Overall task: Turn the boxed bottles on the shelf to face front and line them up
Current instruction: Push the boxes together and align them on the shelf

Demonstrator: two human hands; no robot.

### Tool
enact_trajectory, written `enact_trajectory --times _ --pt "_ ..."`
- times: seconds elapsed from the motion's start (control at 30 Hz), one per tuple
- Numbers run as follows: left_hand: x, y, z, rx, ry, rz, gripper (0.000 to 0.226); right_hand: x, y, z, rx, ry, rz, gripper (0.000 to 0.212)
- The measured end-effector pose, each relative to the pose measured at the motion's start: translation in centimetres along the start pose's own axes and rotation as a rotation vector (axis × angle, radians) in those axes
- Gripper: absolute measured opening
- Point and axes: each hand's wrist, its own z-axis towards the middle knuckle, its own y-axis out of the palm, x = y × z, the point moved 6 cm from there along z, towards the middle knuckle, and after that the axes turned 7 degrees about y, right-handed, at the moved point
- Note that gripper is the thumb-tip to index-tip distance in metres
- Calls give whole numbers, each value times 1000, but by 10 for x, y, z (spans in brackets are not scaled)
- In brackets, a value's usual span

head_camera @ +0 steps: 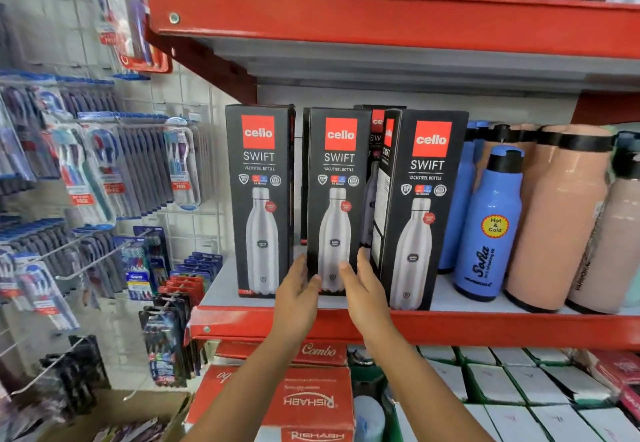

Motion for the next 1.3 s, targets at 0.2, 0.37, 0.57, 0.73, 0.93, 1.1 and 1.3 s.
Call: enact_trajectory --times 0.2,0.37,0.57,0.73,0.93,1.1,1.3 --pt "2 -2 -10 2 10 -10 53 1 -4 -7 4 18 25 59" --pt "8 -8 -28 14 18 -9 53 6 -5 -22 -12 12 29 59" --pt "15 -11 -41 20 15 -8 52 6 -4 -35 -14 -8 49 59" --pt "19 -10 -44 24 8 -6 52 4 -4 -37 -20 -15 46 59" --pt "21 -10 -45 6 -13 -20 54 3 -5 -38 90 -88 -66 62" --pt "28 -27 -45 61 31 -37 54 -13 -5 -55 390 -382 -108 44" --pt "32 -71 -34 236 82 -10 49 -28 40 -62 188 -447 -118 42"
